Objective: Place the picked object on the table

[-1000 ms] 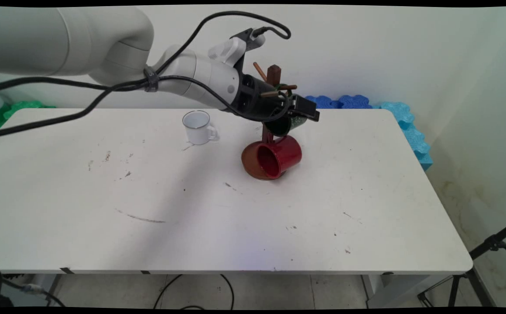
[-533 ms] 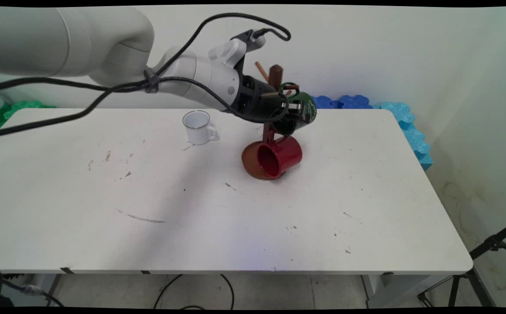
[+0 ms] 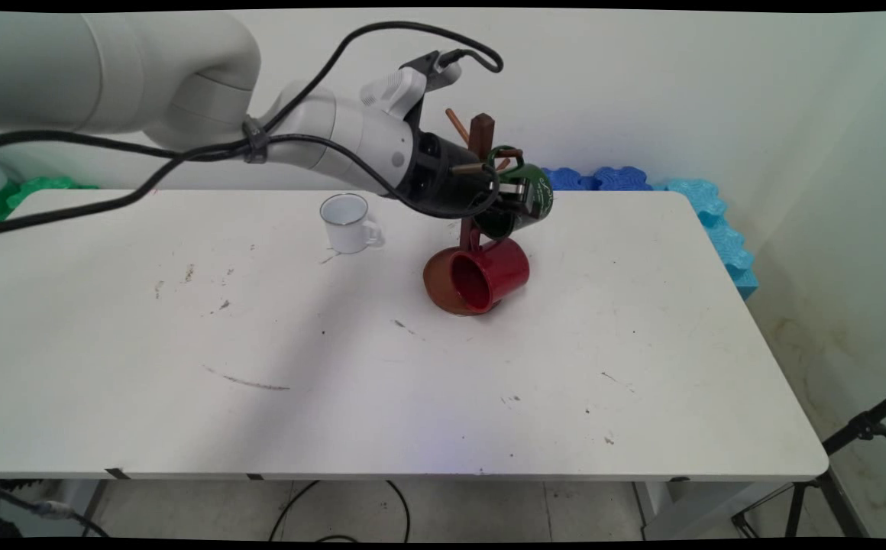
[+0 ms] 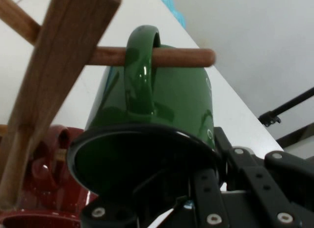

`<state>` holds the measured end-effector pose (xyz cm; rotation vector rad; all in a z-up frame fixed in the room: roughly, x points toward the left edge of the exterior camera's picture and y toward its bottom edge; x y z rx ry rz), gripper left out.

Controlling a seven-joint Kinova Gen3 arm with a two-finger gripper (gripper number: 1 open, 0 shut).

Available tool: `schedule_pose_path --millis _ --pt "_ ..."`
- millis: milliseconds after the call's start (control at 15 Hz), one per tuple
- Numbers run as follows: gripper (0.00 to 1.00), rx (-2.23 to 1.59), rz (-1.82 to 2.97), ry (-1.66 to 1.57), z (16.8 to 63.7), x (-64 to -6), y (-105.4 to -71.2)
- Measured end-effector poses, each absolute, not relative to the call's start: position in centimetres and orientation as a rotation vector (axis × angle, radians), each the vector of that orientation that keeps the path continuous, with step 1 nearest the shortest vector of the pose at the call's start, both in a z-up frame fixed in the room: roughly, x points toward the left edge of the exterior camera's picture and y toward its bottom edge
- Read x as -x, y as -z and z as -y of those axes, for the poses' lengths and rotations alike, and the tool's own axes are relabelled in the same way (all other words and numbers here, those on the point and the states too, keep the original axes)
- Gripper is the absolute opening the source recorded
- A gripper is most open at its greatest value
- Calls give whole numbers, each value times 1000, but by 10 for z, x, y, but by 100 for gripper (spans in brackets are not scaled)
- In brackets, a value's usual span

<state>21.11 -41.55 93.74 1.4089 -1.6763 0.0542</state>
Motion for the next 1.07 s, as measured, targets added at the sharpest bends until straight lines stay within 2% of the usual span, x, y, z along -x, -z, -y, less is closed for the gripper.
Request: schedule_pose_path --millis 1067 --pt "0 -1274 1647 57 362 -229 -1000"
